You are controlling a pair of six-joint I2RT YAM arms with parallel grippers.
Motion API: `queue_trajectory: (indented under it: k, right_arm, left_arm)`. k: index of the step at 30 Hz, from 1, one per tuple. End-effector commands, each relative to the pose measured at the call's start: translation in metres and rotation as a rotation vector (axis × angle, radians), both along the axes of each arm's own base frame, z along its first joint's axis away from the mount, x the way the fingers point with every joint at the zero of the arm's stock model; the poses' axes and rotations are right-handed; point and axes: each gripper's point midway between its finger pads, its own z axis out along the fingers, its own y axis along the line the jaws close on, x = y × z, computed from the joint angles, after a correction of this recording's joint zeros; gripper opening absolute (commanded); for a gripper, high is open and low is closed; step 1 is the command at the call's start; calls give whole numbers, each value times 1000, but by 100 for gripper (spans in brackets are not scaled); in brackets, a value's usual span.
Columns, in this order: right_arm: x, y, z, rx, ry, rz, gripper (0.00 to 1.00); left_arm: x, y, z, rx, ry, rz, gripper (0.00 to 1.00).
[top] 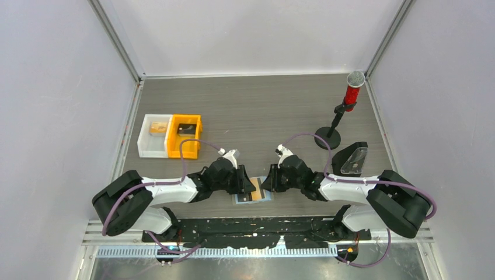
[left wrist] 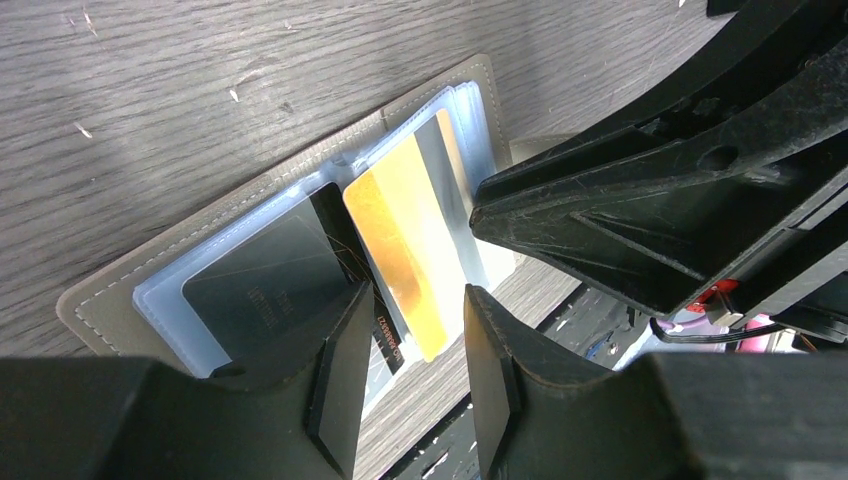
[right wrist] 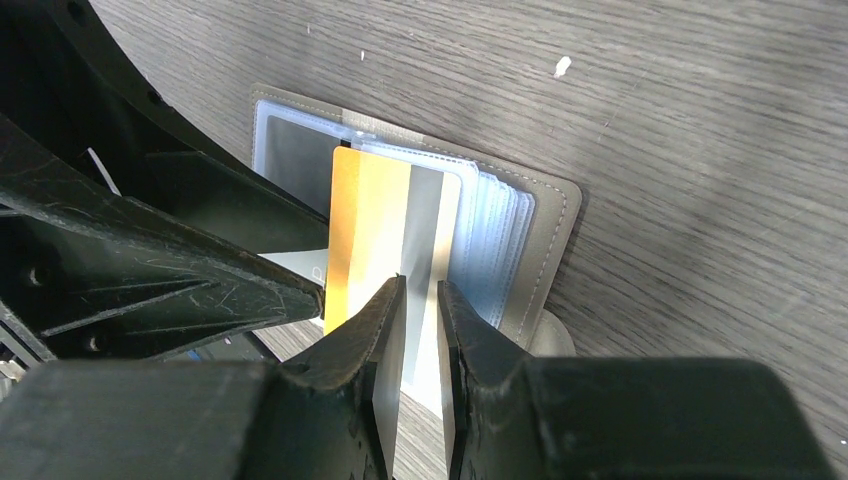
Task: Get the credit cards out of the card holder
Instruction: Remove the credit card from the card holder.
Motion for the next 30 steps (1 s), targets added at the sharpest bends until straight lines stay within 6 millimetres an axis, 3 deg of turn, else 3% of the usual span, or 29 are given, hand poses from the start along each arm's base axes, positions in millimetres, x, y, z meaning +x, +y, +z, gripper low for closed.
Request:
queue_trajectory:
  k: [1, 16, 30]
  right_arm:
    - [-10, -18, -26, -80, 58, -27, 26]
    - [-11, -20, -28, -77, 64, -40, 26]
    - [-10, -26, -31, -95, 62, -63, 26]
  left_arm:
    - [4, -4, 2, -39, -18, 22, 41]
    - [2, -8, 0, -103, 8, 43, 36]
    - [5, -1, 7, -129, -10, 93, 0]
